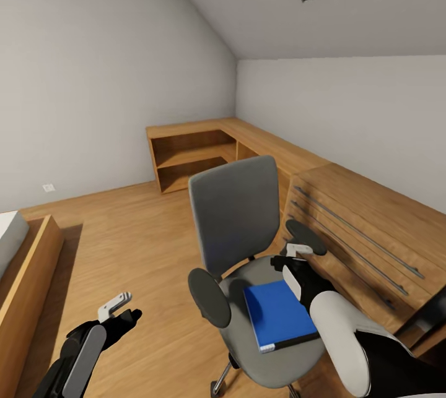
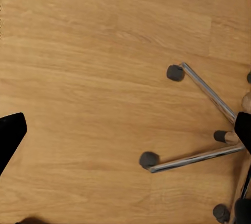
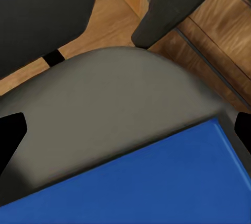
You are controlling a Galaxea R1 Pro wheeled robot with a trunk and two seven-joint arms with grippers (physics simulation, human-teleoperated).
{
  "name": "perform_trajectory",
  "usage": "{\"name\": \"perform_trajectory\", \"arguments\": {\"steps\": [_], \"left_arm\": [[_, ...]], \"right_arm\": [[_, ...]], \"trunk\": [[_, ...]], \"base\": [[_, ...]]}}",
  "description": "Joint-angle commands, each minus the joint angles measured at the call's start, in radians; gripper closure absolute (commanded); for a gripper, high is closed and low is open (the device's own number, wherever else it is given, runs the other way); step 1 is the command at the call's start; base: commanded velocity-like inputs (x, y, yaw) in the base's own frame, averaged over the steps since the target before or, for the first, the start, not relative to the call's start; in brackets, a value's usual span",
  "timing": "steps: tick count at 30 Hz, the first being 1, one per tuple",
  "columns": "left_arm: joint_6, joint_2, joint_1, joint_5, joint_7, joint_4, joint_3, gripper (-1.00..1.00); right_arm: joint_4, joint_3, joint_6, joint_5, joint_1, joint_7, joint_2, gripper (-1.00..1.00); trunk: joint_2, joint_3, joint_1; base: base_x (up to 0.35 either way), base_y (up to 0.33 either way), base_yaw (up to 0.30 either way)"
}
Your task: In the bedroom, organize the workspace by keeping the computer under the desk, ensuring the monitor is on the desk, placing the keyboard on the desk next to the monitor, placing the mouse on the desk next to the keyboard, moving the folder from the swivel chair onto the desk next to the mouse, stacking the notebook on top of the folder with the pen on top of the notebook, and positioning the swivel chair next to the desk.
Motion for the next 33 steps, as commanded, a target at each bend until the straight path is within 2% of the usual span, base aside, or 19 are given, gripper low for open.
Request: {"name": "perform_trajectory", "arguments": {"steps": [1, 5, 9, 12, 14, 17, 33], "left_arm": [[0.003, 0.0, -0.001, 0.012, 0.009, -0.006, 0.007, -1.0], [0.005, -0.002, -0.001, 0.016, 0.009, -0.03, 0.045, -1.0], [0.005, -0.002, -0.001, 0.017, 0.01, -0.036, 0.055, -1.0], [0.005, -0.003, -0.001, 0.015, 0.01, -0.036, 0.056, -1.0], [0.005, -0.003, -0.001, 0.014, 0.011, -0.036, 0.057, -1.0], [0.005, -0.003, -0.001, 0.013, 0.011, -0.036, 0.057, -1.0], [0.006, -0.003, -0.001, 0.014, 0.009, -0.036, 0.057, -1.0]], "right_arm": [[-0.002, -0.005, 0.007, 0.011, 0.0, 0.0, 0.001, -1.0], [-0.002, -0.004, 0.006, 0.012, 0.0, 0.001, 0.001, -1.0], [-0.004, 0.003, 0.0, 0.022, 0.0, 0.002, 0.002, -1.0], [-0.005, 0.062, -0.004, 0.04, 0.0, 0.023, 0.004, -1.0], [-0.005, 0.104, -0.005, 0.046, 0.0, 0.064, 0.003, -1.0], [-0.005, 0.134, -0.005, 0.051, 0.0, 0.119, -0.001, -1.0], [-0.013, 0.143, -0.007, 0.053, 0.0, 0.16, -0.007, -1.0]], "trunk": [[-0.001, -0.001, 0.0], [-0.022, -0.01, 0.011], [-0.05, -0.023, 0.027], [-0.071, -0.032, 0.038], [-0.085, -0.039, 0.046], [-0.106, -0.048, 0.057], [-0.218, -0.098, 0.119]], "base": [[0.016, 0.0, 0.0], [0.007, 0.0, 0.0], [0.001, 0.0, 0.0], [0.0, 0.0, 0.0], [0.0, 0.0, 0.0], [0.0, 0.0, 0.0], [0.0, 0.0, 0.0]]}}
